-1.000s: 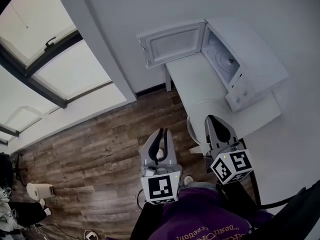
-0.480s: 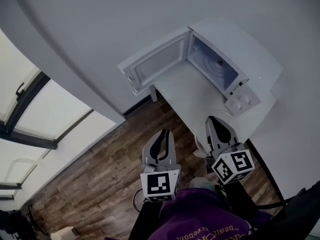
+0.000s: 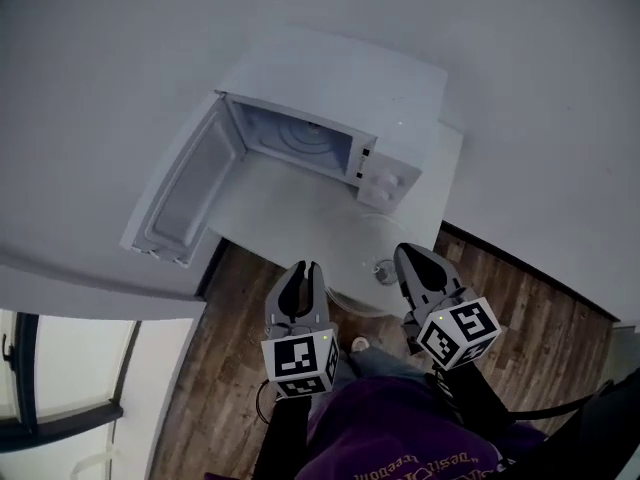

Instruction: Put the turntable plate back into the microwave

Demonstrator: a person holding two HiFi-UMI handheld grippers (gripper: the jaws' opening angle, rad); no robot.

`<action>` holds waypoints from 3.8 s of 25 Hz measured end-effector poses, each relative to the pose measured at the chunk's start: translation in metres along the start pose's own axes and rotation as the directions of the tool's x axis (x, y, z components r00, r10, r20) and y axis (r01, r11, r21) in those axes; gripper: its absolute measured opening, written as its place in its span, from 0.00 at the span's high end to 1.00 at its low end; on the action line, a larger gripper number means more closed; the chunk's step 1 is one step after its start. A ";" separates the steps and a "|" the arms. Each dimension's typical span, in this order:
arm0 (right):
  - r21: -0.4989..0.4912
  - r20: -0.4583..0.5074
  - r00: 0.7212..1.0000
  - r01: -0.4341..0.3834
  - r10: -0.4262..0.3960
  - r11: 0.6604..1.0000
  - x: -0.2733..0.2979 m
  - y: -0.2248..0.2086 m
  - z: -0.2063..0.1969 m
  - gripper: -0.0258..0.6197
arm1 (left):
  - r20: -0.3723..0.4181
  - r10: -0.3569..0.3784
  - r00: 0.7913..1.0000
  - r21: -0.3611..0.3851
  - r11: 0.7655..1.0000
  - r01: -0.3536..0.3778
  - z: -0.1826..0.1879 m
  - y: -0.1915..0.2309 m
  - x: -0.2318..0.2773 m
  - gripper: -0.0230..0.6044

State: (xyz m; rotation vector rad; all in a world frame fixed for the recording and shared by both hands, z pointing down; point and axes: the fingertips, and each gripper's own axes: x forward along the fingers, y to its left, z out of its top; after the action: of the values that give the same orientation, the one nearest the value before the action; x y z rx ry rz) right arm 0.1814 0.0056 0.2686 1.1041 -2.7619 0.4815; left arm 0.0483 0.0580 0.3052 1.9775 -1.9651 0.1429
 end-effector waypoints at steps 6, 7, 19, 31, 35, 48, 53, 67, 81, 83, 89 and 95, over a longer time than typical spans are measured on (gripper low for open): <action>0.109 -0.061 0.976 0.215 -0.210 0.970 -0.053 -0.062 -0.036 0.95 | -0.098 -0.151 0.984 0.029 0.988 0.154 -0.020 -0.048 0.038 0.89; 0.130 -0.082 0.971 0.233 -0.224 0.964 -0.061 -0.067 -0.046 0.95 | -0.127 -0.167 0.978 0.026 0.985 0.171 -0.028 -0.053 0.042 0.87; 0.474 -0.283 0.944 0.293 -0.171 0.831 -0.079 -0.050 -0.167 0.80 | -0.499 -0.169 0.850 -0.077 0.986 0.151 -0.152 -0.026 0.041 0.71; 0.781 -0.351 0.923 0.380 -0.156 0.496 -0.059 -0.022 -0.246 0.74 | -0.595 -0.453 0.664 -0.568 0.821 0.051 -0.226 -0.019 0.033 0.67; 0.819 -0.357 0.920 0.390 -0.158 0.421 -0.048 -0.018 -0.261 0.74 | -0.575 -0.534 0.620 -0.668 0.744 0.022 -0.230 -0.028 0.029 0.67; 0.892 -0.308 0.926 0.360 -0.217 0.273 -0.032 -0.025 -0.274 0.82 | -0.506 -0.632 0.587 -0.797 0.603 -0.037 -0.246 -0.043 0.040 0.64; 0.909 -0.276 0.935 0.329 -0.222 0.255 -0.034 -0.025 -0.270 0.85 | -0.459 -0.663 0.591 -0.824 0.567 -0.004 -0.240 -0.048 0.041 0.69; 0.910 -0.266 0.948 0.307 -0.175 0.280 -0.050 -0.011 -0.254 0.87 | -0.248 -0.735 0.631 -0.899 0.418 0.134 -0.216 -0.067 0.043 0.84; 0.905 -0.205 0.965 0.251 -0.166 0.342 -0.056 0.009 -0.222 0.86 | -0.008 -0.685 0.728 -0.940 0.253 0.227 -0.174 -0.061 0.019 0.89; 0.905 -0.185 0.974 0.222 -0.134 0.363 -0.050 0.020 -0.213 0.86 | 0.002 -0.677 0.736 -0.932 0.266 0.247 -0.163 -0.051 0.013 0.90; 0.874 -0.122 0.992 0.113 -0.012 0.473 -0.012 0.052 -0.180 0.85 | 0.099 -0.615 0.782 -0.896 0.287 0.339 -0.120 -0.006 0.007 0.91; 0.852 -0.106 0.992 0.058 0.064 0.521 0.037 0.074 -0.163 0.85 | 0.151 -0.540 0.828 -0.885 0.300 0.356 -0.095 0.044 0.017 0.90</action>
State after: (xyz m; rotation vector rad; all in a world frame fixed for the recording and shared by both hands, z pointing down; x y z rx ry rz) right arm 0.1039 0.0873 0.4122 1.1098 -2.3441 1.9998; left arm 0.0220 0.0723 0.4066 1.5380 -0.8691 -0.7215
